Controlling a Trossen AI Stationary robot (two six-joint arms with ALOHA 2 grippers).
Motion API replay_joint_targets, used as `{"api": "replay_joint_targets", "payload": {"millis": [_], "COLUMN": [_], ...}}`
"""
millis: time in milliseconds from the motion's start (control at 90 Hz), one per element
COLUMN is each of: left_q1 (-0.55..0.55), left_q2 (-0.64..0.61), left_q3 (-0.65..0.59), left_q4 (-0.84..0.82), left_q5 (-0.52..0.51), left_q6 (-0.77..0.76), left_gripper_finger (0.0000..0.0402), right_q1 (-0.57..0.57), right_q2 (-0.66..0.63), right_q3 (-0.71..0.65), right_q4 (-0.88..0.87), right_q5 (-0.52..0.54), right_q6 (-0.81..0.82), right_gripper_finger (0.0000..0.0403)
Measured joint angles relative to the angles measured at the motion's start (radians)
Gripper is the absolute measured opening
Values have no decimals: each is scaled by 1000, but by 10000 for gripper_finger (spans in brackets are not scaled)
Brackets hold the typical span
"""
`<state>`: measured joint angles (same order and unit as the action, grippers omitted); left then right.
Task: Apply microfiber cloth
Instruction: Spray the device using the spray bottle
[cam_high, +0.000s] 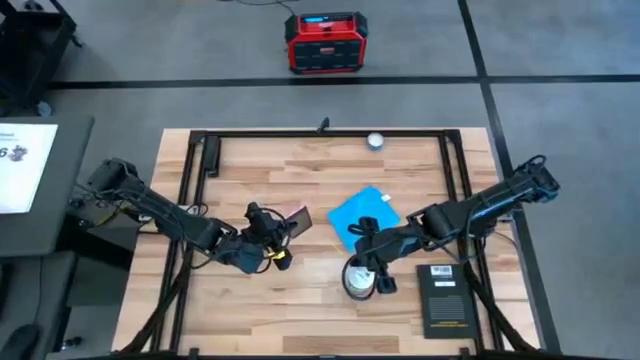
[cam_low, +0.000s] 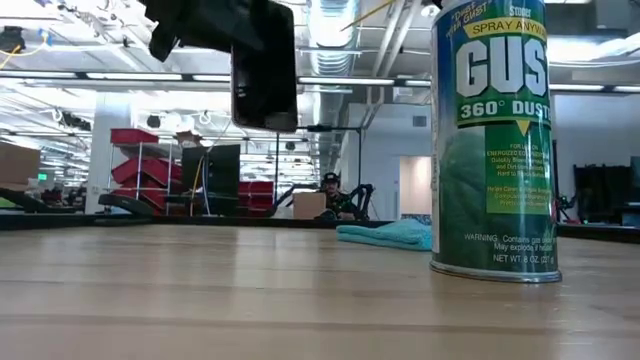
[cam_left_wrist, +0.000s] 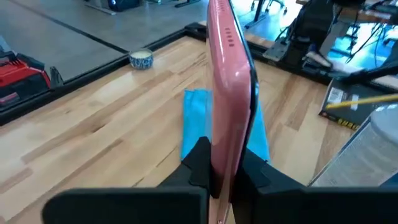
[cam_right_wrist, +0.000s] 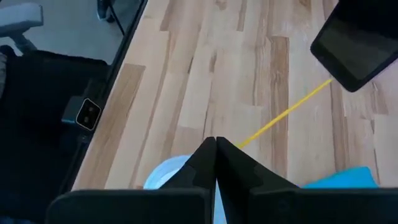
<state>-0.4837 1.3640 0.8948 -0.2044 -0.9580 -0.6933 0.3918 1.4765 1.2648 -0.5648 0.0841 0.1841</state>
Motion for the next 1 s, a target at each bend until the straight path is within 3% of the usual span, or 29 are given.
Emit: {"api": "replay_joint_targets", "payload": {"millis": [789, 1000], "left_q1": [1, 1], "left_q2": [30, 30], "left_q3": [54, 54], "left_q4": [-26, -31], "left_q5": [11, 10], "left_q6": [37, 37], "left_gripper_finger": [4, 4], "right_q1": [-9, -28], "right_q2": [0, -3], "right_q3": [-46, -115], "right_q4": [67, 158], "right_q5": [-29, -61], "right_q6": [-7, 6], "right_gripper_finger": [0, 0]}}
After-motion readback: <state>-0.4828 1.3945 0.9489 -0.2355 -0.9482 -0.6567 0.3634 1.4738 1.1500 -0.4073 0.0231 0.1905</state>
